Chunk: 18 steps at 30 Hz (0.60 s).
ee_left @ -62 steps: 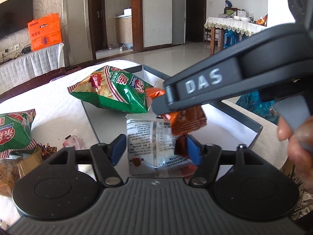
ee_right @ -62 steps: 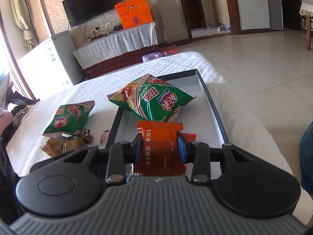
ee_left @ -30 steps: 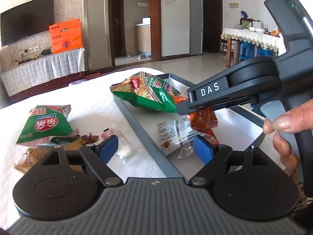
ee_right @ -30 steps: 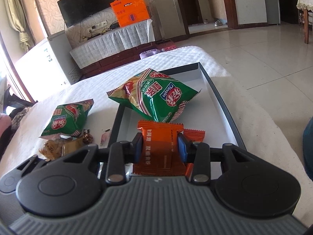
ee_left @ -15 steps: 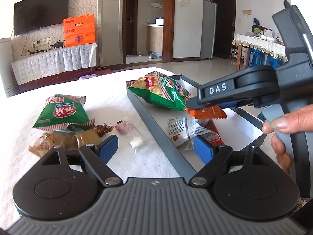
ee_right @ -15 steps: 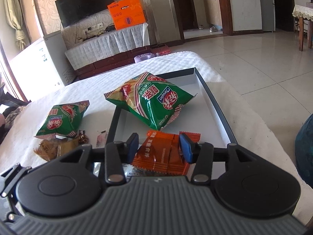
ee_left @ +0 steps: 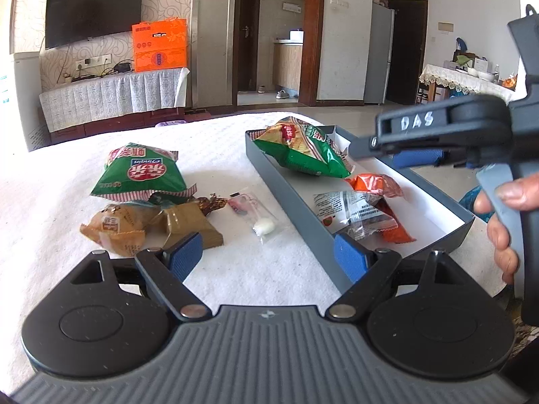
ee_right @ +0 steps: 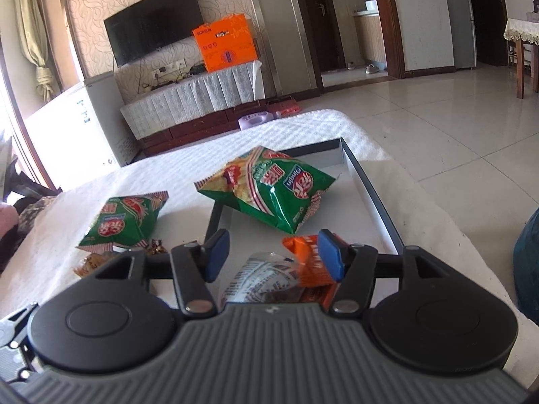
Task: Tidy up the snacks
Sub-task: 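Grasp small white-green candy with left tool while right tool grasps tan square packet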
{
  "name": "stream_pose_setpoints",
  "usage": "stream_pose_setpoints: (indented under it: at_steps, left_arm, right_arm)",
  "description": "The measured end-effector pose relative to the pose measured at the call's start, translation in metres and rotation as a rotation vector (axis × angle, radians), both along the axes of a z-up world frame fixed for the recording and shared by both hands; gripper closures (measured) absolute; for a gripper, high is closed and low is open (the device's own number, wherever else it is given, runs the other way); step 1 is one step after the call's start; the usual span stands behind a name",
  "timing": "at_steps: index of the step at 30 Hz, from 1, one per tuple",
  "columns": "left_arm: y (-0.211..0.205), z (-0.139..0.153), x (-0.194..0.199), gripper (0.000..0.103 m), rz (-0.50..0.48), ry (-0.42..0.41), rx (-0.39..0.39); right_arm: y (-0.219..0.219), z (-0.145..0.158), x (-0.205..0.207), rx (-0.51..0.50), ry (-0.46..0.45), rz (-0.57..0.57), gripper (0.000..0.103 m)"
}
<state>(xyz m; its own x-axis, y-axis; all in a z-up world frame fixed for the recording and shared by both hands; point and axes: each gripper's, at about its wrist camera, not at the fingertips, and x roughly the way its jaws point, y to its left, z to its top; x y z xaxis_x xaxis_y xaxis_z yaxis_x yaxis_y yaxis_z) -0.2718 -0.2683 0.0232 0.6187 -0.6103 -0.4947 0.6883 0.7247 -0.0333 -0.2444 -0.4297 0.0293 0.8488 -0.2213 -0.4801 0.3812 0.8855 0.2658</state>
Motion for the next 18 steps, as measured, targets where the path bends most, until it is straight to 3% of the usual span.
stream_pose_setpoints:
  at_steps: [4, 18]
  left_arm:
    - [0.007, -0.001, -0.001, 0.015, 0.016, -0.002, 0.003]
    - [0.037, -0.002, 0.011, 0.015, 0.092, 0.006, -0.004]
  right_arm:
    - [0.004, 0.005, -0.004, 0.000, -0.046, 0.017, 0.042]
    - [0.025, 0.008, 0.004, -0.009, -0.046, 0.095, 0.042]
